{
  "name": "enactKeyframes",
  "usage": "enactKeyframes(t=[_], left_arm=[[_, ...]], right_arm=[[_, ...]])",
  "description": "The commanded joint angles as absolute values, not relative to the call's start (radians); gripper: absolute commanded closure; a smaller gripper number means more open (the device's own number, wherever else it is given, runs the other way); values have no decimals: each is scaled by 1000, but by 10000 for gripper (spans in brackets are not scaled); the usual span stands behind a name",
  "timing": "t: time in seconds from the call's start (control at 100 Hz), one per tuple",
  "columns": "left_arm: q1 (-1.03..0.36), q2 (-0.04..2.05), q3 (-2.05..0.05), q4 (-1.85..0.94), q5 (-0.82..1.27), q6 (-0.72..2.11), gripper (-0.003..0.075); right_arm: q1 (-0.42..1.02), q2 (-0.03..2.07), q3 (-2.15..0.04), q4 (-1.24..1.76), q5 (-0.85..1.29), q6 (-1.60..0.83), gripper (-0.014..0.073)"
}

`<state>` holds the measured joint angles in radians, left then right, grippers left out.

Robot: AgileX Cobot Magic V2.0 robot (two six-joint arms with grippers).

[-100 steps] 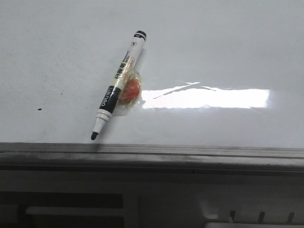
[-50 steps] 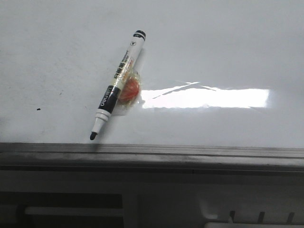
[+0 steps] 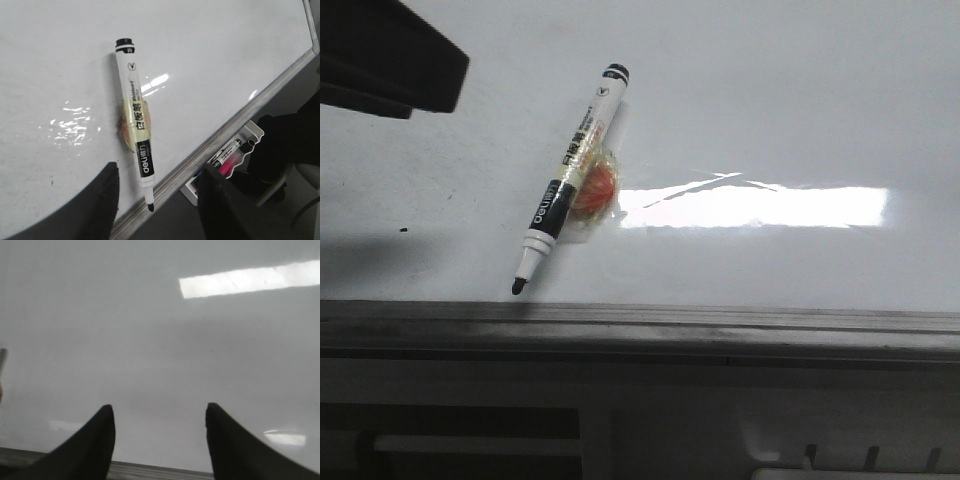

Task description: Write number 6 on whiteboard

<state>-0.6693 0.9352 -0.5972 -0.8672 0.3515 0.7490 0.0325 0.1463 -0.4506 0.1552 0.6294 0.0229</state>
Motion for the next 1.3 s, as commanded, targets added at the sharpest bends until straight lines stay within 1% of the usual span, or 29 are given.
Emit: enactKeyframes(t=[0.0,0.2,0.45,0.76,0.83,0.9,0.97,1.02,1.04,1.18,1.23,1.29], left_arm=[[-713,968,-631,-904,242,753,373],[-757,1084,-631,-944,152,746,373],[-756,1191,-632,-974,100,746,372],[-756,1248,-632,-1012,52,746,382],[-756,1257,-632,-1016,40,746,425],[-756,1261,-632,-1029,38,746,501],[-756,1261,-632,-1048,40,746,611],[-756,1261,-632,-1048,47,746,713],[-756,1261,-634,-1047,50,746,738],[-756,1257,-651,-1027,116,758,739],[-756,1248,-668,-991,191,790,739],[-756,1230,-696,-947,326,881,739]], right_arm=[[39,169,-484,153,557,11,230],[59,169,-484,151,557,11,230],[59,169,-484,151,557,11,230],[59,169,-480,151,557,11,230],[59,169,-480,151,557,11,230],[59,169,-480,151,557,11,230],[59,169,-480,151,557,10,230],[63,169,-480,151,557,10,230],[66,169,-480,151,557,7,230],[108,194,-486,171,582,-47,230],[129,212,-495,214,604,-111,230],[160,242,-504,290,637,-212,230]])
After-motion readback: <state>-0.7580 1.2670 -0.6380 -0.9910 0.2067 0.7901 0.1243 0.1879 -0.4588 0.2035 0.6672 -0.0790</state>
